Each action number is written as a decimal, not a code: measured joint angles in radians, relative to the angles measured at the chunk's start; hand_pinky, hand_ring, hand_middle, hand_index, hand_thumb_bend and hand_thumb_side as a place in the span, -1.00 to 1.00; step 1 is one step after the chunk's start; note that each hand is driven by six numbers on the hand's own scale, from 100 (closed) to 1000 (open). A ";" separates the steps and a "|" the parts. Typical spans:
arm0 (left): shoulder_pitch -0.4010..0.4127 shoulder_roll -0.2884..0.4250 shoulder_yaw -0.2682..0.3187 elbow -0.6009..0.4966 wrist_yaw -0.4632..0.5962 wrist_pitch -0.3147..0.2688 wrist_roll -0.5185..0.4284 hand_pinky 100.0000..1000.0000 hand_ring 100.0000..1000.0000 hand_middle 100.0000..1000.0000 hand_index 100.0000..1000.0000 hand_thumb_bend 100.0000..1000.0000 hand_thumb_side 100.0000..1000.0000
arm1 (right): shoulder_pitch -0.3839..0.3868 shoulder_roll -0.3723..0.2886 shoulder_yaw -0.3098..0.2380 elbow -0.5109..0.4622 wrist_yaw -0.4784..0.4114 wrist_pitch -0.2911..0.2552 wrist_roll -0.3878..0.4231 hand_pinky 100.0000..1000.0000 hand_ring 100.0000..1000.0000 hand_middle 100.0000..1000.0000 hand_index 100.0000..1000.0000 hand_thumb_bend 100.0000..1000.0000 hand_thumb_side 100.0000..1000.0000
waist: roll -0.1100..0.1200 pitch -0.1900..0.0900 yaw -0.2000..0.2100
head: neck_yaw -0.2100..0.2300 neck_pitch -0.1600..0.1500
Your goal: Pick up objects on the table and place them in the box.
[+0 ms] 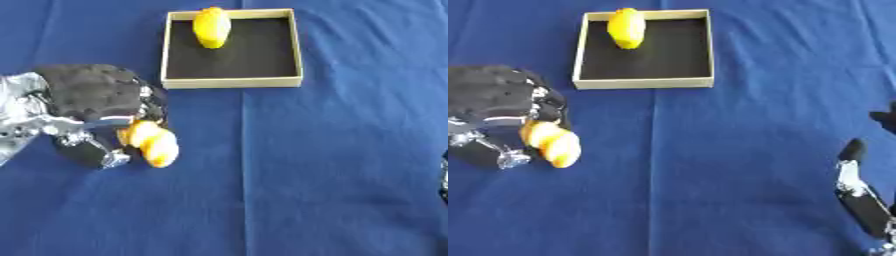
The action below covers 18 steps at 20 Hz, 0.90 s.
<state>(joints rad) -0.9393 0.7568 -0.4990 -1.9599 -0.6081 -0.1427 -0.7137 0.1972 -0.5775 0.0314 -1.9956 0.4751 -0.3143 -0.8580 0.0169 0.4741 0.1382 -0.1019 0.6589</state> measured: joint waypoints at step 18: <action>-0.290 -0.338 0.104 0.565 -0.208 -0.033 0.185 0.48 0.35 0.19 0.36 -0.80 -1.00 | -0.024 -0.017 0.024 0.000 0.016 -0.031 0.006 0.51 1.00 0.32 0.78 -1.00 -0.05 | 0.026 0.009 -0.074 | 0.038 -0.007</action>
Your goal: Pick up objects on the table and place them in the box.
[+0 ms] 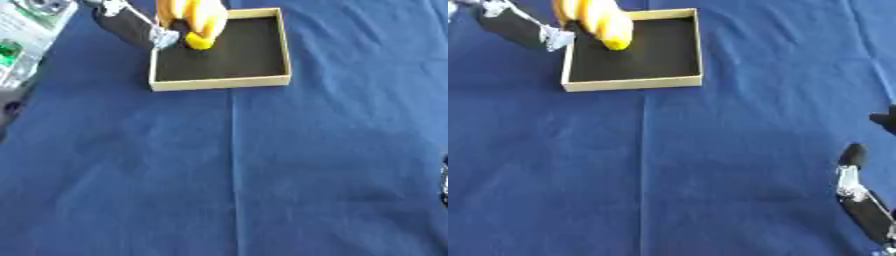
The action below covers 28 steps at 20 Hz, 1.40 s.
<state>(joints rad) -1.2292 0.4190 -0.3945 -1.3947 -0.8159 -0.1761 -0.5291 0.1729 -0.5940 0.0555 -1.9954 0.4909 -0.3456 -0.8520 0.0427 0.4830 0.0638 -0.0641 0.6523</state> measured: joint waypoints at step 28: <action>-0.002 -0.132 0.100 0.238 -0.324 -0.030 0.306 0.69 0.87 0.71 0.92 -0.83 -0.72 | -0.018 0.001 0.006 -0.002 -0.018 0.004 0.047 0.52 1.00 0.32 0.79 -1.00 0.03 | 0.000 0.012 -0.010 | 0.034 -0.019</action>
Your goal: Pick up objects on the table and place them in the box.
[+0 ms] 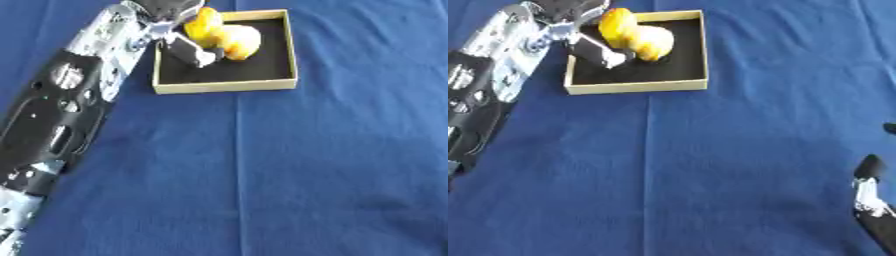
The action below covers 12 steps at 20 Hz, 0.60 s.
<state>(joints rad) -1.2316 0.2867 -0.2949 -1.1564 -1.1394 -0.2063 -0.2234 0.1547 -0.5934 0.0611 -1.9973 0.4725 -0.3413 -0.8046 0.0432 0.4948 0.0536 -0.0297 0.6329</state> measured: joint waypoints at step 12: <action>0.313 0.225 0.112 -0.759 0.657 0.195 0.224 0.74 0.48 0.39 0.66 -1.00 -0.21 | 0.003 0.036 -0.007 0.006 0.043 -0.043 -0.042 0.52 0.93 0.34 0.77 -1.00 -0.20 | -0.035 -0.019 0.043 | -0.036 0.007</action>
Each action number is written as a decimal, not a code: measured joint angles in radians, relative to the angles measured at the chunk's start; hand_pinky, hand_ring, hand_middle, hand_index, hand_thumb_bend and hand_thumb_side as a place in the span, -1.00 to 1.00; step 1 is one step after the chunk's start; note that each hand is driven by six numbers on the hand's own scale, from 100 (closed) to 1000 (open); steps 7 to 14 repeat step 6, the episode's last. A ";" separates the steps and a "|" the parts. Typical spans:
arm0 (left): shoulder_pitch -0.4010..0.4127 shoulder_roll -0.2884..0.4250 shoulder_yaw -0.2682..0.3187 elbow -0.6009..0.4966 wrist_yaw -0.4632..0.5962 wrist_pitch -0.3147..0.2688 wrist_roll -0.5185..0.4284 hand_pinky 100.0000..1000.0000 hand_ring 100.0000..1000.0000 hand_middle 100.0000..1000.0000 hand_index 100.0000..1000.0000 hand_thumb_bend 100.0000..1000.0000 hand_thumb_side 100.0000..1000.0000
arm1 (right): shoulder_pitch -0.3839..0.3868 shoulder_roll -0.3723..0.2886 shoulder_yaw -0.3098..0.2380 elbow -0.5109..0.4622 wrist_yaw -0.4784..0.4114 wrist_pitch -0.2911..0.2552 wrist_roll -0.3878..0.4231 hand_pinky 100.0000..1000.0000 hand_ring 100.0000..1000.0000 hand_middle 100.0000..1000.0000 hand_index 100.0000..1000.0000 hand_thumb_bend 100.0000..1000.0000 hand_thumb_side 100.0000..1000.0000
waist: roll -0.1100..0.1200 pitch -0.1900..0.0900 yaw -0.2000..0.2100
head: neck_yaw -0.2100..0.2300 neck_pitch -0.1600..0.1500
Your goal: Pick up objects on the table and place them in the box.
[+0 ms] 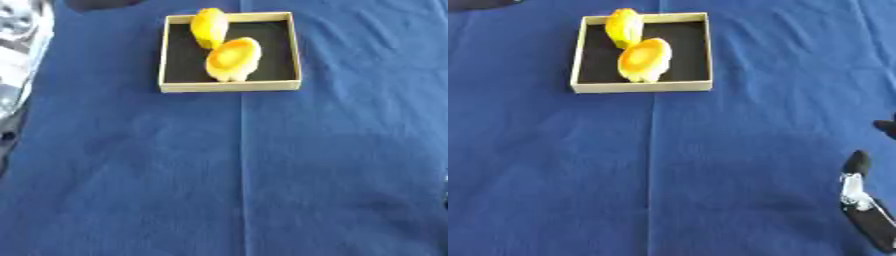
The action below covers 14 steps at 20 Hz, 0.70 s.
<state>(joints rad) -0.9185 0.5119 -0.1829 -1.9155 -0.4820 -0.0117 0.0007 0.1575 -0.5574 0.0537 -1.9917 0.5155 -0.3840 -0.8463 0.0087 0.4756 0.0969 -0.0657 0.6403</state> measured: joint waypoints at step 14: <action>0.182 0.037 0.085 -0.063 0.119 -0.131 0.267 0.83 0.44 0.37 0.67 -1.00 0.03 | -0.053 0.018 0.001 0.002 0.044 -0.004 0.000 0.53 0.89 0.35 0.76 -1.00 -0.20 | -0.026 -0.017 0.015 | -0.005 0.000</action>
